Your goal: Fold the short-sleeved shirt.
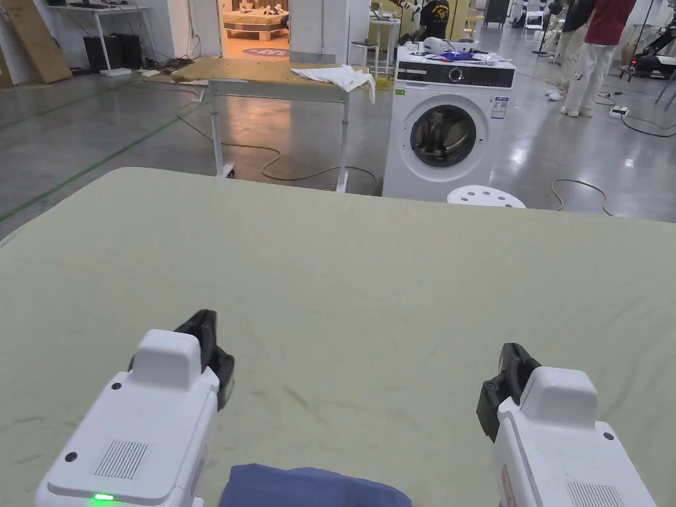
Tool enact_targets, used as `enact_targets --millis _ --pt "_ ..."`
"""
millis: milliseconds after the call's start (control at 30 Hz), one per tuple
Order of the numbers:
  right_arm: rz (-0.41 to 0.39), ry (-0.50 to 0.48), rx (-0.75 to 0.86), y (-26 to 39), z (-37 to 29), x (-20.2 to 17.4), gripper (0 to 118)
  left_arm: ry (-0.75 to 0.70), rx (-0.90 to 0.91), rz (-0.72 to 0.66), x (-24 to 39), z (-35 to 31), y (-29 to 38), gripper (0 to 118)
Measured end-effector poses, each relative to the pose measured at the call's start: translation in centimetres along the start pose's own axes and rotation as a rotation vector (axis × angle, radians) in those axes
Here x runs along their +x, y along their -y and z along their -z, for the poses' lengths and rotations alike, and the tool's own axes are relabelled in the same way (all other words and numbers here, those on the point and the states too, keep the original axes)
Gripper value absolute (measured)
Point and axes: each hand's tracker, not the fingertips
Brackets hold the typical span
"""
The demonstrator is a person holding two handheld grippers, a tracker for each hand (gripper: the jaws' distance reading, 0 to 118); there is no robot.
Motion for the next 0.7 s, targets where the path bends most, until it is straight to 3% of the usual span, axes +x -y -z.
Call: enact_targets --millis 233,500,700 --pt "-0.014 -0.004 -0.014 -0.3 -1.3 -0.4 1 -0.028 -0.037 -0.076 -2.9 -0.3 0.7 6" --pt "-0.065 -0.297 -0.241 6.0 -5.0 -6.2 1 0.002 -0.167 -0.122 -5.4 -0.6 3.7 6" --pt "-0.118 -0.327 -0.443 12.1 -4.2 -8.9 1 0.055 -0.308 -0.187 -6.6 -1.3 6.5 6"
